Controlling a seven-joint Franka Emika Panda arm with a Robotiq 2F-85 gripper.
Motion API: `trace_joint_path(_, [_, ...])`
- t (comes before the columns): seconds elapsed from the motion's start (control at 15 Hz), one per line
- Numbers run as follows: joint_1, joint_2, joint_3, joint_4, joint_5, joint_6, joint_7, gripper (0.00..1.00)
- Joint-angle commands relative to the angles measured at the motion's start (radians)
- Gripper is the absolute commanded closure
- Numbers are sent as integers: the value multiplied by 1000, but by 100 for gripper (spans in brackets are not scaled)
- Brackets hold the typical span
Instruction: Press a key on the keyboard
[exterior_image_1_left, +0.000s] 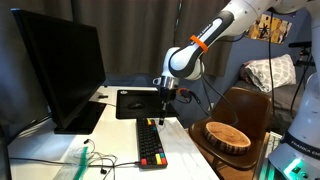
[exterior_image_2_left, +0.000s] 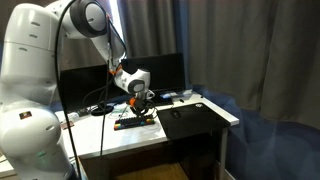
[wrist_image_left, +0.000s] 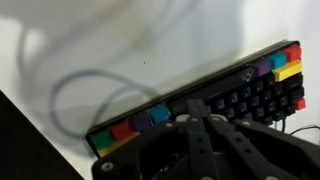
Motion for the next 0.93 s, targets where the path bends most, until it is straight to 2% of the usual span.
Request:
trace_joint_path(0.0, [-31,50,32,31,-29,37,-1,100])
trace_joint_path(0.87, [-75,124,58,53,-85,92,11,100])
